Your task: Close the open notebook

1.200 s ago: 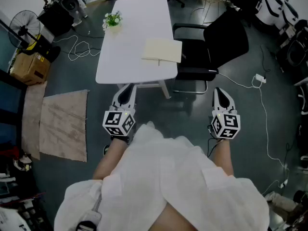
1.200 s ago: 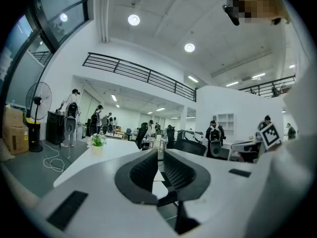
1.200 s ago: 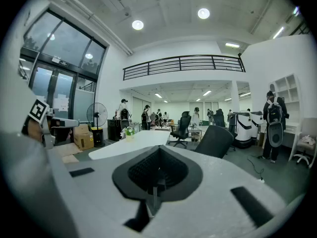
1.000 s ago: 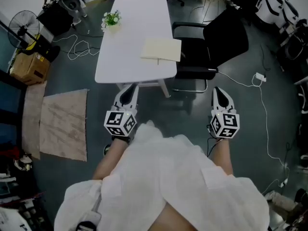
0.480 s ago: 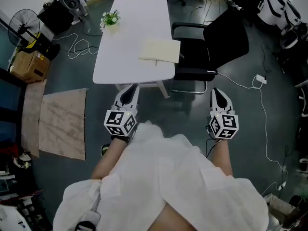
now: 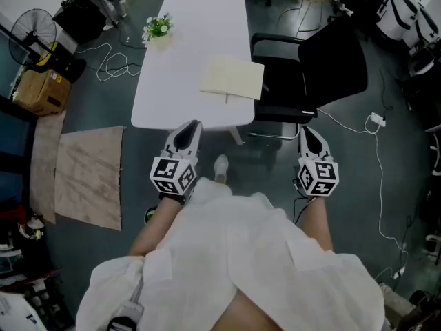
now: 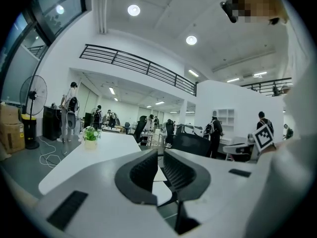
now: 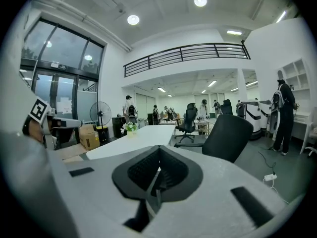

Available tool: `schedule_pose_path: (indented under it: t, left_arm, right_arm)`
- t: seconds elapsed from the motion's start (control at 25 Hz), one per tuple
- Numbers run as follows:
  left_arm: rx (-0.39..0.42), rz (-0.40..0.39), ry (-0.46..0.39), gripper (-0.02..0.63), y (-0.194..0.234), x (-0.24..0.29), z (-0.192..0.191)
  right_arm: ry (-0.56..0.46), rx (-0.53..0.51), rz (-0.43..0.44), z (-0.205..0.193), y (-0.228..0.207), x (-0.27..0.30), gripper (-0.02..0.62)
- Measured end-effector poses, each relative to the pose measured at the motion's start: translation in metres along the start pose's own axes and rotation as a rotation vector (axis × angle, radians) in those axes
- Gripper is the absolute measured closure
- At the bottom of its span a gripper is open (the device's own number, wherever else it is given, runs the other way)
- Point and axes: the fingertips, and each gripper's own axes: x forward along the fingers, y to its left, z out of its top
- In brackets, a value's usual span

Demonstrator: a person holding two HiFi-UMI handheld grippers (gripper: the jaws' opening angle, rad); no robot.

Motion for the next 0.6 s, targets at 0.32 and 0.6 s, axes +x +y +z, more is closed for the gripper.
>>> schedule_pose_path:
  t: [0.32,0.6]
  left_arm:
    - [-0.003,0.006,0.013,0.572,0.069,0.069,0.024]
    - [0.0,-0.035,0.032,0.572,0.122,0.124,0.038]
  right_arm:
    - [0.028,0.009,-0.009,0.021,-0.004,0.102,0.591]
    - [0.079,0.058,-0.018,0.023,0.001,0.182,0.591]
